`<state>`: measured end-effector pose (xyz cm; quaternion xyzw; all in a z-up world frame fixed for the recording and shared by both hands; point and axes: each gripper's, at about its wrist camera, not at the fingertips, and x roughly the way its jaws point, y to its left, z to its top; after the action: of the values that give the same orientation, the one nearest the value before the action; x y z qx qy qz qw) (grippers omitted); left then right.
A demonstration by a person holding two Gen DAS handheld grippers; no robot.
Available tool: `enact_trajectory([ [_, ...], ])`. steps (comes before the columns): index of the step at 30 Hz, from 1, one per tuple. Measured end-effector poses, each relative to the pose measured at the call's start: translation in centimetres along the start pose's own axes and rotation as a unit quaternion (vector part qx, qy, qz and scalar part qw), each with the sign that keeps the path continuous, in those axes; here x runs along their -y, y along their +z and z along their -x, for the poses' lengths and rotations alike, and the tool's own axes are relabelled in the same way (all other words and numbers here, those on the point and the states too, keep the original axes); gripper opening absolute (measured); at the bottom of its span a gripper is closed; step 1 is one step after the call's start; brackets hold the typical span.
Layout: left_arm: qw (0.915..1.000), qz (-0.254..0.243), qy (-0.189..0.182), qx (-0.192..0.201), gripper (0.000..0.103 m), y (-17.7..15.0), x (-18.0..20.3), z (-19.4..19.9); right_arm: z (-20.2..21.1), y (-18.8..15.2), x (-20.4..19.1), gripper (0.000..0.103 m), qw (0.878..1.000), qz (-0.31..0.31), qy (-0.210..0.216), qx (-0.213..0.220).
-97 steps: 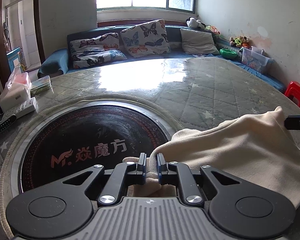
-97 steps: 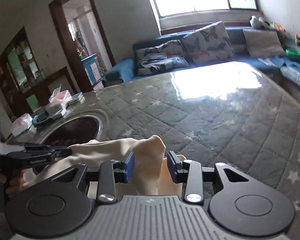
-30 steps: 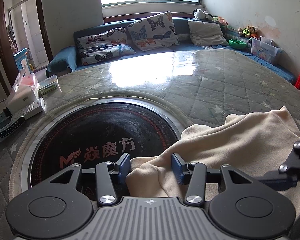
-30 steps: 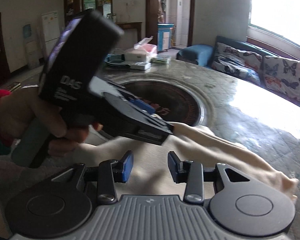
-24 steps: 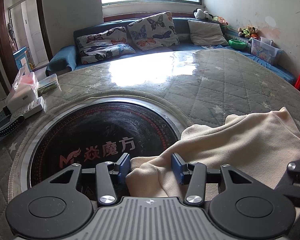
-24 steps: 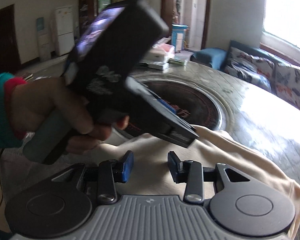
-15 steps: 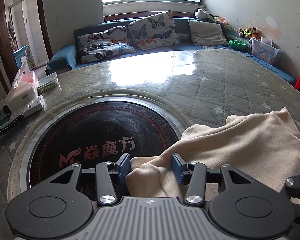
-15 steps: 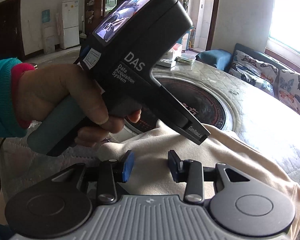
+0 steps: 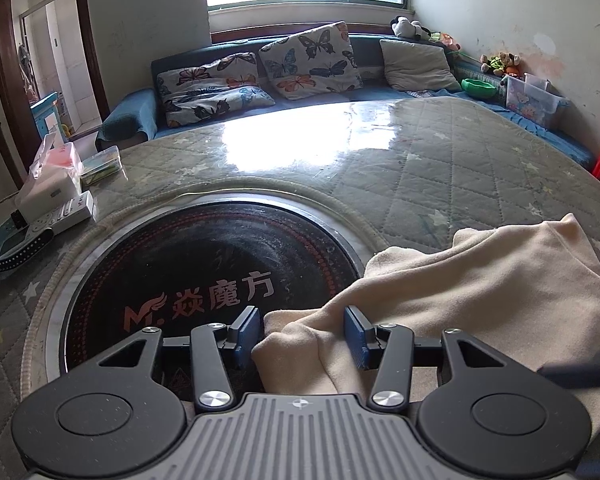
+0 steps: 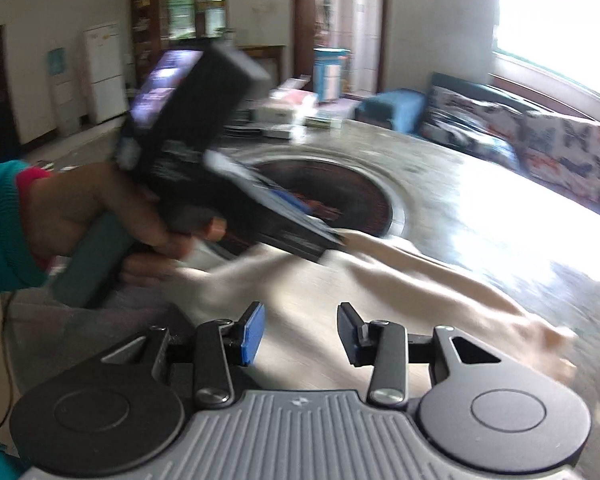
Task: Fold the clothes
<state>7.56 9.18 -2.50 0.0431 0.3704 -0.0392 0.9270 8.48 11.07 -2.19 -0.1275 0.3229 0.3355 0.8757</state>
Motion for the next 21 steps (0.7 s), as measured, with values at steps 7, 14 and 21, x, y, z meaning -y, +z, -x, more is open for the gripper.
enact_trajectory([
  [7,1.0000,-0.001,0.001,0.005,0.052,-0.1,0.1,1.0,2.5,-2.1,3.6,0.043,0.996,-0.054,-0.068,-0.011],
  [14,1.0000,-0.001,0.004,0.008,0.054,-0.5,0.2,2.4,4.2,-4.6,6.6,0.044,0.990,-0.092,-0.107,-0.009],
  [21,0.9999,0.001,0.008,0.012,0.056,-1.7,0.3,4.8,4.8,-5.5,6.8,0.044,0.988,-0.099,-0.119,-0.004],
])
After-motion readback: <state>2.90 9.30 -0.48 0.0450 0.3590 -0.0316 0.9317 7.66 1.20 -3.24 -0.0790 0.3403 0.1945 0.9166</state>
